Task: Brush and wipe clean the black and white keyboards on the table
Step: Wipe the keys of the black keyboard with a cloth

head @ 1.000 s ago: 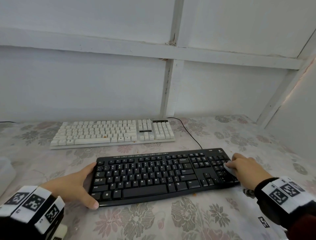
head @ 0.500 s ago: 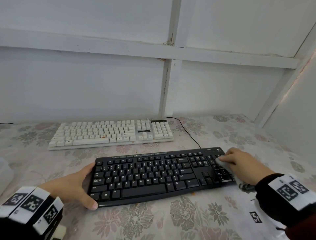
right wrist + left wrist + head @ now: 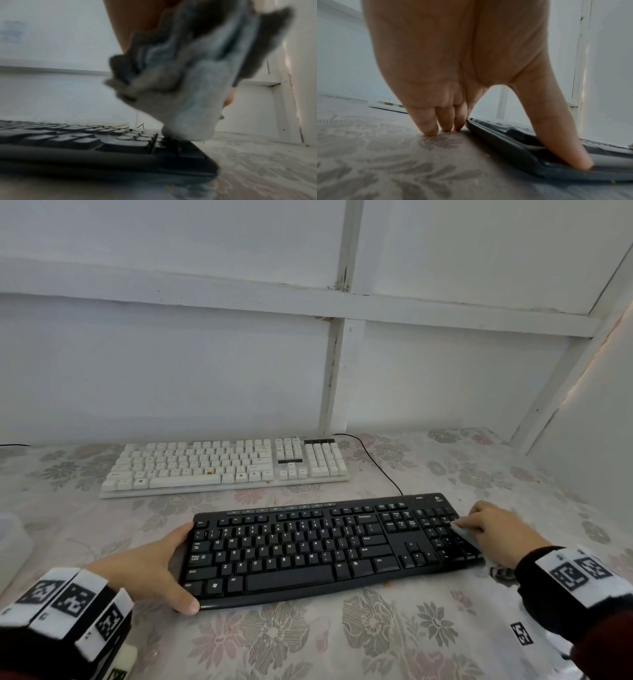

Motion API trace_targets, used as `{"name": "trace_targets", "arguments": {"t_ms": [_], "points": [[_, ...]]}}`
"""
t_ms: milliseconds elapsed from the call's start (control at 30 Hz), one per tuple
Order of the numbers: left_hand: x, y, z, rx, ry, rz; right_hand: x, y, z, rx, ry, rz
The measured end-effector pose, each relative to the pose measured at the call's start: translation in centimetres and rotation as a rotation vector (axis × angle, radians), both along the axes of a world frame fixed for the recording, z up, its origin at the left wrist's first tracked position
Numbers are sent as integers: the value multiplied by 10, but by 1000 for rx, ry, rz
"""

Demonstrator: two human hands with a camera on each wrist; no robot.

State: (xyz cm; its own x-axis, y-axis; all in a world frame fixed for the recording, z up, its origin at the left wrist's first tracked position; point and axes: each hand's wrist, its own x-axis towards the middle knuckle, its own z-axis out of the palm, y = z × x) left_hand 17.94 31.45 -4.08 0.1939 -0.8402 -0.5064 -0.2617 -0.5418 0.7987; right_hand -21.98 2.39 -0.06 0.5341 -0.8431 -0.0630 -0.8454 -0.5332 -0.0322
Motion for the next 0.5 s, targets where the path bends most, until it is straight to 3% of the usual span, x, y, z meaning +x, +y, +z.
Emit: {"name": "trace_targets", "arguments": {"t_ms": [133,267,367,500], "points": [[-3,-1,4,12,-4,-13,27,22,12,-2,-80,46],[-5,-1,11,28,-40,-47,99,93,27,206,-211,352],[-7,0,16,36,-64,-57,158,148,20,259,-188,577],[-7,-1,17,70,-127,-71,219,197,15,276,-93,731]]}}
